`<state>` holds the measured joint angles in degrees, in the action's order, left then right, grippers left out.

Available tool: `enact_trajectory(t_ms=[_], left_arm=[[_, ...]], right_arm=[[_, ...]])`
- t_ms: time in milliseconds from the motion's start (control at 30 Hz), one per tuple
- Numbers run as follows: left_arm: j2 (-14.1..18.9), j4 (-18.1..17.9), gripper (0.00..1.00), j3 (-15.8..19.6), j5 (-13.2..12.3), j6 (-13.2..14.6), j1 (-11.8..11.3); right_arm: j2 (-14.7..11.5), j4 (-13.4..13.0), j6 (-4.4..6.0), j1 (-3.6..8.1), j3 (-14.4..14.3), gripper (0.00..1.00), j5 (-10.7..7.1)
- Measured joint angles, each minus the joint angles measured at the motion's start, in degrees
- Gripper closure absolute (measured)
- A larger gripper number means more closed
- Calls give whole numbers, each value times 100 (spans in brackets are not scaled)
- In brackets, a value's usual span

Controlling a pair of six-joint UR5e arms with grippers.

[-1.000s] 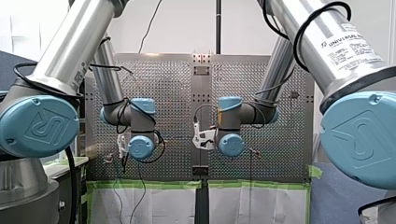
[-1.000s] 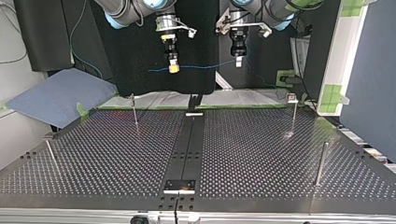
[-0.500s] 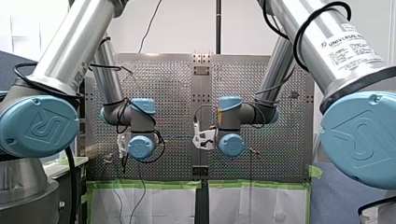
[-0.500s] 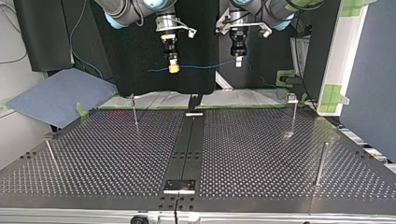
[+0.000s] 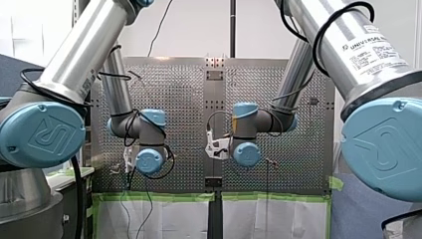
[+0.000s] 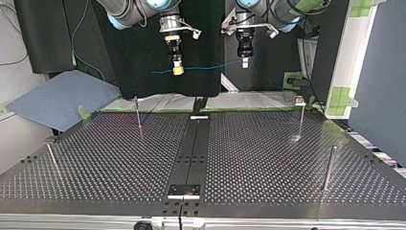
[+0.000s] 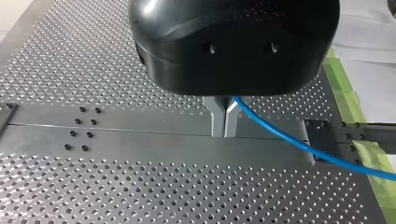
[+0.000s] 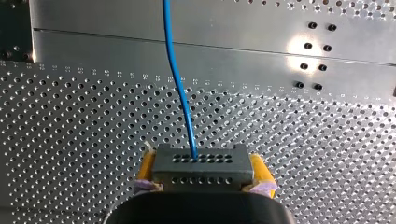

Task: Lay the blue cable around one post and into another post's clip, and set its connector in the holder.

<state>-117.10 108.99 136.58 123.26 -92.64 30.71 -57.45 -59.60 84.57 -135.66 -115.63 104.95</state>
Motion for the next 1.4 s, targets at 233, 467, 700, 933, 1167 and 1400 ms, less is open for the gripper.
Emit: enact_trajectory(t_ms=[233,467,700,933,1167,1400], left_arm=[[-7,1,100,-2,0,0,-1],[-8,0,100,-2,0,1,-1],[-8,1,100,-2,0,1,-2],[-8,1,100,-1,0,0,-2],[-8,1,100,-2,0,0,-2],[87,98,100,-3,88,56,94]], right_arm=[[0,0,0,0,-1,100,0],[19,21,10,-8,-15,100,-17],[132,293,25,-24,-42,100,-50],[140,658,26,-26,-44,100,-52],[141,989,26,-26,-44,100,-53],[112,1037,47,-35,-23,100,-39]])
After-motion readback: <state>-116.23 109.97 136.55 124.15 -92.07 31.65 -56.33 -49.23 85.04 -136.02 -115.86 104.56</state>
